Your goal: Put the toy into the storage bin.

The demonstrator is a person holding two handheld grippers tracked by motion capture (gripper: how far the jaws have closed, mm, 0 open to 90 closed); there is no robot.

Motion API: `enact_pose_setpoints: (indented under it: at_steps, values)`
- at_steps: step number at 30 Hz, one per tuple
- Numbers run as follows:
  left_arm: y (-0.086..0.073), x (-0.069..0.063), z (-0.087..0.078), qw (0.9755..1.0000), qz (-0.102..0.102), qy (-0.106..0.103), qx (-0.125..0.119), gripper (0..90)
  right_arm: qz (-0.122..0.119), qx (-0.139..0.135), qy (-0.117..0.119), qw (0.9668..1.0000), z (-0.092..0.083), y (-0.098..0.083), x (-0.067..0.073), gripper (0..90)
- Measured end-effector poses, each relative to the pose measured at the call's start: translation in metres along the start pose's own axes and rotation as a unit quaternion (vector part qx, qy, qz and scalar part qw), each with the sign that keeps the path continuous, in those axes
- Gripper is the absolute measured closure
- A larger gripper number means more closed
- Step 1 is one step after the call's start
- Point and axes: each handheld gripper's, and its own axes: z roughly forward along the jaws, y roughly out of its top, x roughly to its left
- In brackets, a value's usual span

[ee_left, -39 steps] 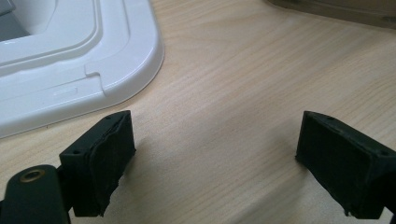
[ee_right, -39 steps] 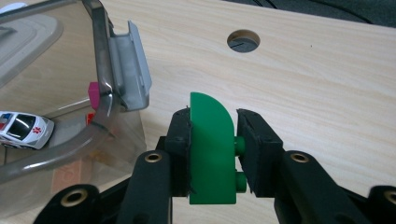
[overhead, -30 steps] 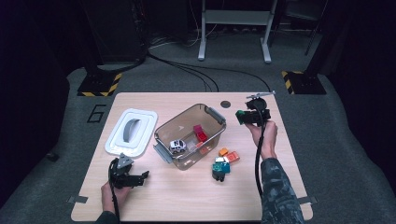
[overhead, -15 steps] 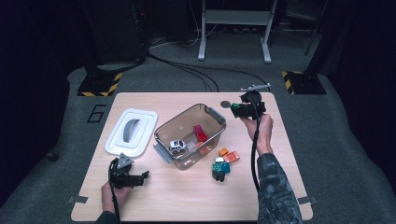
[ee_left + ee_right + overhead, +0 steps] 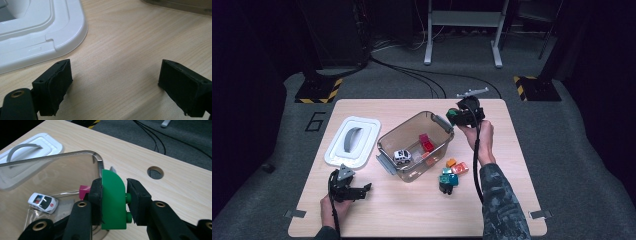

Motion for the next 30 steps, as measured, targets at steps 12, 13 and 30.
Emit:
enact_pose_setpoints:
  at_steps: [12, 13, 30]
  values:
    - [0.000, 0.000, 0.000, 1.0000, 0.000, 0.000, 0.000, 11.5, -0.048, 0.044, 0.035, 0.9973, 0.023, -0.007, 0.030, 66.8]
    - [0.000, 0.000, 0.000, 1.0000, 0.000, 0.000, 0.000, 11.5, -0.050, 0.050, 0.036, 0.9968, 0.025, -0.009, 0.031, 66.8]
    - [0.000, 0.000, 0.000, 1.0000, 0.000, 0.000, 0.000, 11.5, -0.064, 0.083, 0.029, 0.9941, 0.035, -0.025, 0.032, 65.9]
